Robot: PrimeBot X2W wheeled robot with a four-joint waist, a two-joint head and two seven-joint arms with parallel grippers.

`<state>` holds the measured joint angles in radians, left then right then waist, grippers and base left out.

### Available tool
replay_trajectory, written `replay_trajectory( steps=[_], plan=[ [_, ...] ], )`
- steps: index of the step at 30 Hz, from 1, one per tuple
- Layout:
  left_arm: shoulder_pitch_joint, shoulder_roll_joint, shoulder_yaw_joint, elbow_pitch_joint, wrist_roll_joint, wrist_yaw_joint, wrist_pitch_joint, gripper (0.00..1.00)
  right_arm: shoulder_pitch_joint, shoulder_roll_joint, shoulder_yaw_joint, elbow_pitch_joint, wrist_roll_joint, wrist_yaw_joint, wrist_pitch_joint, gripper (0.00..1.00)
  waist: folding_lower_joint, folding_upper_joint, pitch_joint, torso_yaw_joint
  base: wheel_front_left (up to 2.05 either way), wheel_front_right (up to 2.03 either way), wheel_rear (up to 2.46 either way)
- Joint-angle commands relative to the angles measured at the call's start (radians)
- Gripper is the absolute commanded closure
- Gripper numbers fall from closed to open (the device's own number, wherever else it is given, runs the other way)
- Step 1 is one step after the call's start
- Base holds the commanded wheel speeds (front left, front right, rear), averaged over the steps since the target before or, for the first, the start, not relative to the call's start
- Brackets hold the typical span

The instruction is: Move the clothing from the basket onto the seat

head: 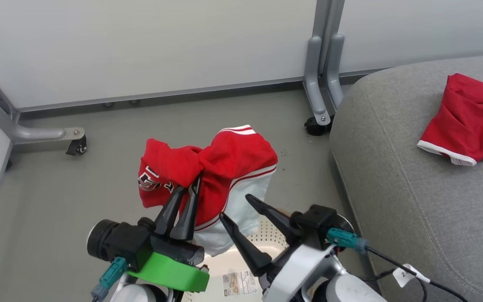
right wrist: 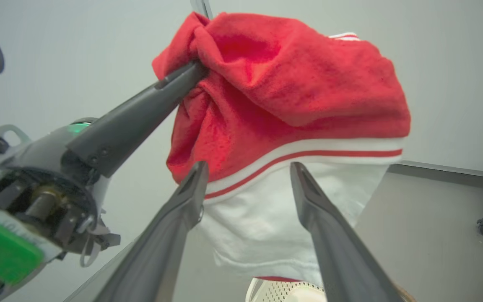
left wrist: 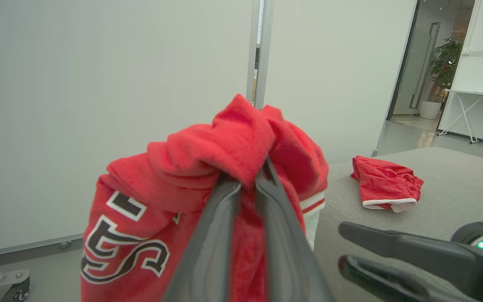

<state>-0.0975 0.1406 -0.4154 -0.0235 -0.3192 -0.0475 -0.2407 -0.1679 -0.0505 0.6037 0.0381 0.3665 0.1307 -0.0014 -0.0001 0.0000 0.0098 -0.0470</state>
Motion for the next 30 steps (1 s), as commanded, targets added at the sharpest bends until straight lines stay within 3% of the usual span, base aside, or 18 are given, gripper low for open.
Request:
replay_trajectory(
  steps=[1, 16, 17, 18, 19, 20, 30],
  plan=[
    [-0.020, -0.001, -0.002, 0.003, -0.002, -0.006, -0.006, 1.00, -0.030, -0.002, 0.020, 0.020, 0.015, 0.000, -0.005, 0.00, 0.0001, 0.0000, 0.012, 0.017, 0.00, 0.00, 0.00],
    [-0.064, -0.017, -0.056, 0.017, 0.003, -0.032, -0.016, 1.00, -0.279, -0.001, 0.169, 0.224, 0.117, 0.000, -0.048, 0.00, 0.0001, 0.0000, 0.054, 0.074, 0.00, 0.00, 0.00],
    [-0.066, -0.018, -0.058, 0.018, 0.001, -0.033, -0.017, 1.00, -0.292, -0.001, 0.182, 0.237, 0.124, 0.000, -0.048, 0.17, 0.0001, 0.0000, 0.054, 0.077, 0.00, 0.00, 0.00],
    [-0.066, -0.019, -0.059, 0.019, 0.000, -0.033, -0.017, 1.00, -0.301, -0.001, 0.189, 0.245, 0.131, 0.000, -0.053, 0.52, 0.0001, 0.0000, 0.054, 0.078, 0.00, 0.00, 0.00],
    [-0.068, -0.019, -0.060, 0.020, -0.001, -0.034, -0.016, 1.00, -0.311, -0.001, 0.196, 0.254, 0.139, 0.000, -0.058, 0.69, 0.0001, 0.0000, 0.055, 0.080, 0.00, 0.00, 0.00],
    [-0.069, -0.019, -0.061, 0.021, -0.001, -0.034, -0.017, 1.00, -0.318, -0.001, 0.203, 0.263, 0.147, 0.000, -0.060, 1.00, 0.0001, 0.0000, 0.055, 0.080, 0.00, 0.00, 0.00],
    [-0.066, -0.019, -0.057, 0.025, -0.009, -0.033, -0.021, 1.00, -0.361, -0.001, 0.250, 0.316, 0.197, 0.000, -0.094, 1.00, 0.0001, 0.0000, 0.056, 0.078, 0.00, 0.00, 0.00]
  ],
)
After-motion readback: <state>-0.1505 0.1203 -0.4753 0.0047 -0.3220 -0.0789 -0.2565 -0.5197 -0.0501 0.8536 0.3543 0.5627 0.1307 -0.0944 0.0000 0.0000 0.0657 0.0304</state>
